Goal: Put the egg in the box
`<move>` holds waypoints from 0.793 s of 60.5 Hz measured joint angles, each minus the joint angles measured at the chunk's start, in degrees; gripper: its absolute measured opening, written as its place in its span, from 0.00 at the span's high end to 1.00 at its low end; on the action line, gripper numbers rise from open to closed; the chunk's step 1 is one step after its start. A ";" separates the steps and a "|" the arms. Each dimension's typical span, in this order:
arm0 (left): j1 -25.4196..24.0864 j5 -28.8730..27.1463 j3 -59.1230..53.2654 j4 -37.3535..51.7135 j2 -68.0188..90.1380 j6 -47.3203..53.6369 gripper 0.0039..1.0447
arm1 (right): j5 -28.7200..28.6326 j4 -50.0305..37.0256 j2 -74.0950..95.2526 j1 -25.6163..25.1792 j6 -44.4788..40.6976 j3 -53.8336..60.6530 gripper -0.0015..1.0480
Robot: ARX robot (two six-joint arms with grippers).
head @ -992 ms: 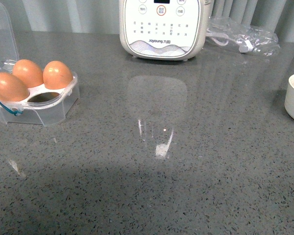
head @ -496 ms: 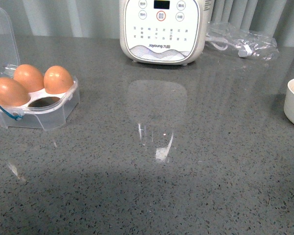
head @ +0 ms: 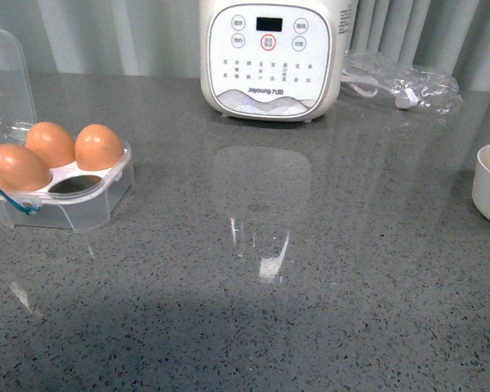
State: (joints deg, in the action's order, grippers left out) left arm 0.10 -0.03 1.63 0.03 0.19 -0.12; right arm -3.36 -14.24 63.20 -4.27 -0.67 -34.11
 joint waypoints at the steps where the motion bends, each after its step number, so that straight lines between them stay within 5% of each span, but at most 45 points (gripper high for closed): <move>1: 0.00 0.02 0.00 0.00 0.00 0.00 0.06 | -0.37 0.50 0.92 0.15 0.13 -0.83 0.07; 48: 0.00 0.02 0.00 0.00 0.00 0.00 0.06 | -7.10 11.61 16.33 -0.70 0.33 -10.34 0.07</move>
State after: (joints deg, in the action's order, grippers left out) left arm 0.10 -0.01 1.63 0.03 0.19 -0.12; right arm -10.46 -2.63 79.53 -4.97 -0.34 -44.45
